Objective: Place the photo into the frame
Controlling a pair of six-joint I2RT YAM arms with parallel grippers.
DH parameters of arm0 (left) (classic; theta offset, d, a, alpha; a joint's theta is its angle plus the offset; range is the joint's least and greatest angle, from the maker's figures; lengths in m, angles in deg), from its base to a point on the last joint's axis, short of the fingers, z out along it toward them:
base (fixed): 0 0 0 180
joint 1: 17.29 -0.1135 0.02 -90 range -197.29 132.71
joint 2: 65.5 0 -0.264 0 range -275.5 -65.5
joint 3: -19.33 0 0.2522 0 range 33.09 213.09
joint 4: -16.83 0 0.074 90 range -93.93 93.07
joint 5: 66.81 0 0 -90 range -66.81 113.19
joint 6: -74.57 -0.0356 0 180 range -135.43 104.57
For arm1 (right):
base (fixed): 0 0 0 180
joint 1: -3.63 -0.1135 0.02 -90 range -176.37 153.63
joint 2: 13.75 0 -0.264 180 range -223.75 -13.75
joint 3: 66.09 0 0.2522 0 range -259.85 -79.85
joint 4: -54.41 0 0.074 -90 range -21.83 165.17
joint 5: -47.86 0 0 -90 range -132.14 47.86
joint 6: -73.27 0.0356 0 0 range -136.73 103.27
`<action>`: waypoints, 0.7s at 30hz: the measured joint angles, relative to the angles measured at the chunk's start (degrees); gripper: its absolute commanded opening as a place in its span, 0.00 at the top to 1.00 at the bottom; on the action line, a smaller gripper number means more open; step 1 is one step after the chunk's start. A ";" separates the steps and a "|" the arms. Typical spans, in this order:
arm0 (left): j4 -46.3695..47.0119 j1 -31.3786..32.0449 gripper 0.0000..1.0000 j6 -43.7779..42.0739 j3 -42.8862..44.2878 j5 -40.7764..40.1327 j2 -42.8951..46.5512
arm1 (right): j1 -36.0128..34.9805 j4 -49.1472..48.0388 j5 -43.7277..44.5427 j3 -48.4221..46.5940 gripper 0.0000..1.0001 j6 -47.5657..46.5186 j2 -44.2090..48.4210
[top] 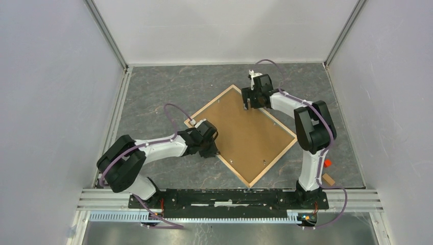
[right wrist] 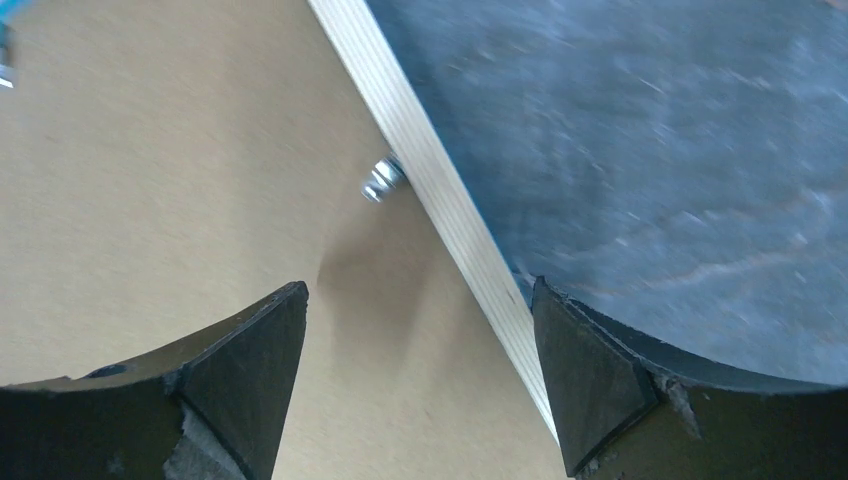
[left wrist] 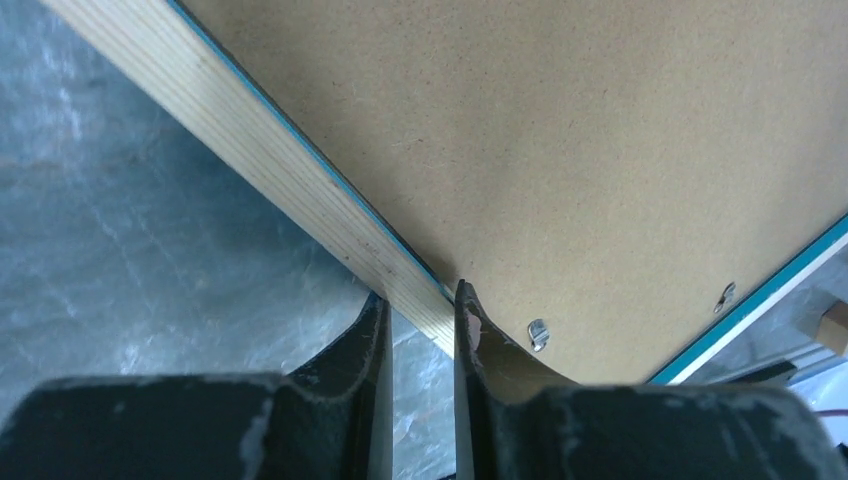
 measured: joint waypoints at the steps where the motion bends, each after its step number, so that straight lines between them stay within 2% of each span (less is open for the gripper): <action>1: -0.57 0.26 0.60 0.13 -0.22 0.07 0.61 | -0.48 0.90 -1.20 -1.77 0.13 -0.26 -0.83; 4: -3.82 1.49 0.33 -1.79 -0.79 0.76 3.48 | -2.36 3.96 -5.75 -7.15 0.13 -0.59 -2.43; 7: -6.23 2.99 0.12 -6.34 0.15 1.81 9.62 | -5.05 6.49 -7.63 -10.38 0.11 -0.90 -1.75; 9: -9.60 2.49 0.04 -10.69 3.13 1.66 13.79 | -6.40 8.11 -7.48 -9.92 0.10 -1.33 0.44; 12: -12.81 -1.64 0.00 -16.63 8.87 0.79 16.81 | -6.62 10.01 -6.43 -4.76 0.10 -2.10 8.04; 16: -15.37 -11.47 0.00 -23.30 15.17 0.70 16.50 | -5.27 10.43 -4.26 6.78 0.10 -2.34 23.28; 21: -17.77 -20.52 0.00 -30.14 25.09 0.81 6.45 | -2.86 10.95 0.00 23.47 0.10 -0.70 42.27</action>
